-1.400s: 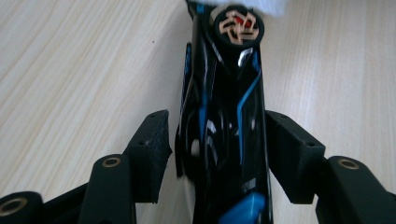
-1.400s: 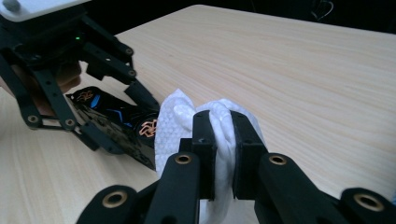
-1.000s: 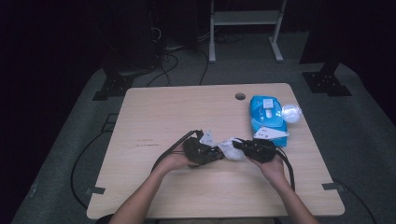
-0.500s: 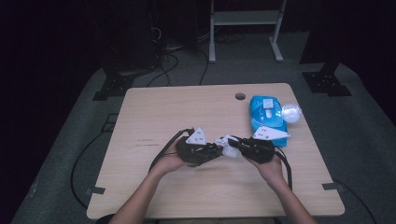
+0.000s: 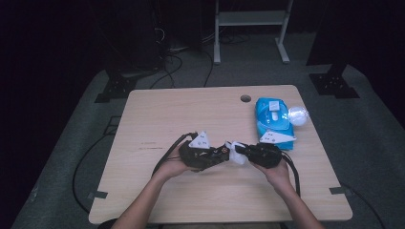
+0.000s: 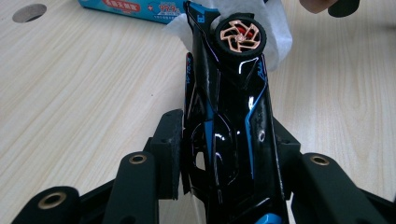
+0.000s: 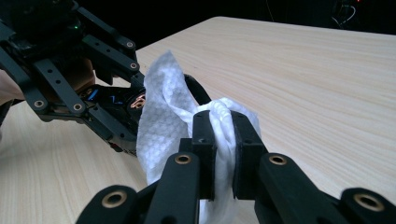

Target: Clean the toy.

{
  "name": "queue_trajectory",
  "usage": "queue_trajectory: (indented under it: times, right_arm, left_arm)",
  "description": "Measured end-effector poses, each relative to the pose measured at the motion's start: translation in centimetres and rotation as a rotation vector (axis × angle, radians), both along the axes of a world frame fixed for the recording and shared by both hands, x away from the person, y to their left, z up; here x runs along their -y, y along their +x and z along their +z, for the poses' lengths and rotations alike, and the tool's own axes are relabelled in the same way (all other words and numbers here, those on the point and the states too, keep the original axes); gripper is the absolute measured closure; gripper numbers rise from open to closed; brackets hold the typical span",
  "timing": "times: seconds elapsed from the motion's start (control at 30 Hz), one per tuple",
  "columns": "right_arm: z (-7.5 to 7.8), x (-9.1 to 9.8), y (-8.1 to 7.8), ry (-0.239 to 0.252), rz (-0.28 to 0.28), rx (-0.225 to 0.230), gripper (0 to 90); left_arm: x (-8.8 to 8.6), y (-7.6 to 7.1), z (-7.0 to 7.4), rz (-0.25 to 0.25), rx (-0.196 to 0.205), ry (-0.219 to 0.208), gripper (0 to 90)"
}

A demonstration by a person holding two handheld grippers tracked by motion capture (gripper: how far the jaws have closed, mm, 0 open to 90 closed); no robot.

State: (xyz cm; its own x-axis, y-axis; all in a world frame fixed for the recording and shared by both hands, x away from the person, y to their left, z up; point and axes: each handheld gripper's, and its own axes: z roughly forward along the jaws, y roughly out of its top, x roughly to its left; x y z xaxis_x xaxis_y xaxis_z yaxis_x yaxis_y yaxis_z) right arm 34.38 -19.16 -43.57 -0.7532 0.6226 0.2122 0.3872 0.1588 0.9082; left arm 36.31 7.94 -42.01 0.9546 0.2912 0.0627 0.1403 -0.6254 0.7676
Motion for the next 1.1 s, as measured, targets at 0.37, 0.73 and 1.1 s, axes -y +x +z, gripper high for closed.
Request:
queue_trajectory:
  times: [0.37, 0.73, 1.1]
  right_arm:
    - [2.2, -1.0, -0.7, 0.108, 0.048, 0.054, 81.7]
    - [1.5, -0.1, -0.6, 0.090, -0.015, 0.055, 81.8]
    - [1.5, -0.3, -0.7, 0.091, -0.012, 0.061, 81.8]
  left_arm:
    - [0.3, -0.1, 0.1, -0.006, 0.003, -0.018, 56.4]
    - [-0.5, 0.1, 0.3, 0.010, -0.007, -0.065, 56.4]
    - [-0.4, -0.1, 0.4, 0.003, -0.001, -0.080, 56.5]
